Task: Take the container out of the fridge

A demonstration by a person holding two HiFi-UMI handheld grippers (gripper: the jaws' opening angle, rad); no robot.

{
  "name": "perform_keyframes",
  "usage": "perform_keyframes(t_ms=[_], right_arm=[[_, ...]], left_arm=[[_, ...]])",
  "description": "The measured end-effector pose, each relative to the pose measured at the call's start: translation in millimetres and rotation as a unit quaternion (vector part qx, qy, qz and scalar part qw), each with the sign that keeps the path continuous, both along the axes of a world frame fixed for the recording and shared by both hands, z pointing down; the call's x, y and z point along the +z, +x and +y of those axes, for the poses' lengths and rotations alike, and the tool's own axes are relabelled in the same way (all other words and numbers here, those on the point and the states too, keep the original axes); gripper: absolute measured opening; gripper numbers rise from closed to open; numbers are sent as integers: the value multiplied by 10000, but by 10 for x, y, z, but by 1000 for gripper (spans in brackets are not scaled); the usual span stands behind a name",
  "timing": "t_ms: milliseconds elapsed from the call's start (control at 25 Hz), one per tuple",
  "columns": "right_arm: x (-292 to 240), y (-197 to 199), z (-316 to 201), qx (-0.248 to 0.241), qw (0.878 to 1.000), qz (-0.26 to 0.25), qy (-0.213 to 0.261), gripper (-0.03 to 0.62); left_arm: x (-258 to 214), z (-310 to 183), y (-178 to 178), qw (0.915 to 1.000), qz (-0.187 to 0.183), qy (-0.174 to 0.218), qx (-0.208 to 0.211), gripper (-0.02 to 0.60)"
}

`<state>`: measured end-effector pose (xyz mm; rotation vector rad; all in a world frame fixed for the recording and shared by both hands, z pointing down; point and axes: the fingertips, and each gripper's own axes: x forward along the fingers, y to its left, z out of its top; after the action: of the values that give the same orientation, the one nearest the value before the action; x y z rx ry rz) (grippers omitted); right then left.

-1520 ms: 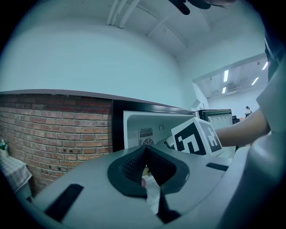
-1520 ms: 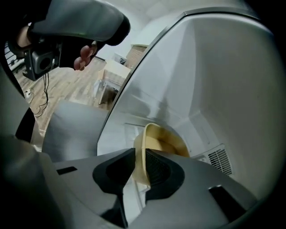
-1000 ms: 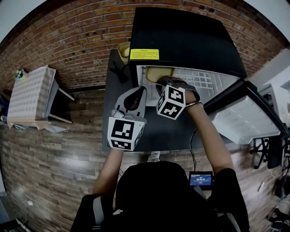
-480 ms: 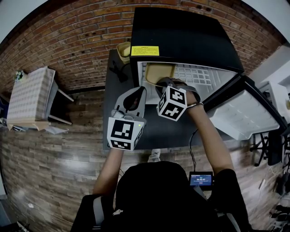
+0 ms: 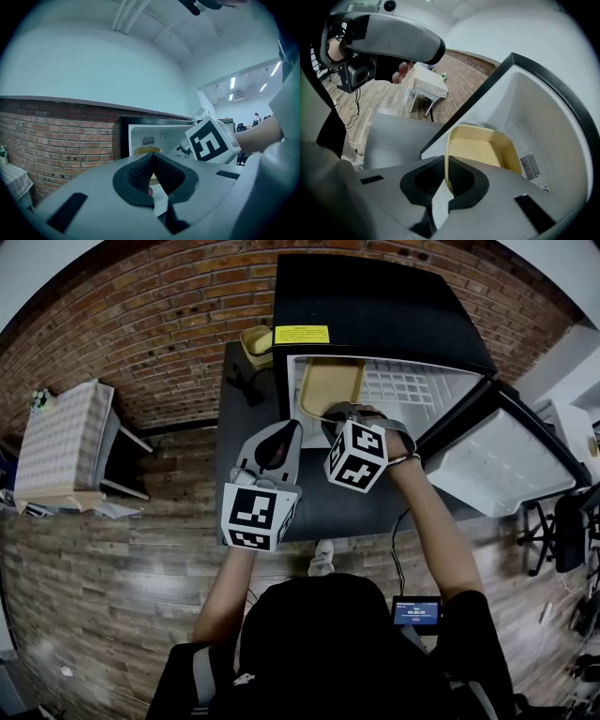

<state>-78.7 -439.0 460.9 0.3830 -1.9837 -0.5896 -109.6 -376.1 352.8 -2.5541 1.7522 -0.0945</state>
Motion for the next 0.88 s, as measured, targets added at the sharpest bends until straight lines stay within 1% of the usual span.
perform_keyframes(t_ms=[880], right_arm=[[-49,135,803,282,9996,-24,-22,51]], left_arm=[[-67,675,123,9992,-65,73,393,14]])
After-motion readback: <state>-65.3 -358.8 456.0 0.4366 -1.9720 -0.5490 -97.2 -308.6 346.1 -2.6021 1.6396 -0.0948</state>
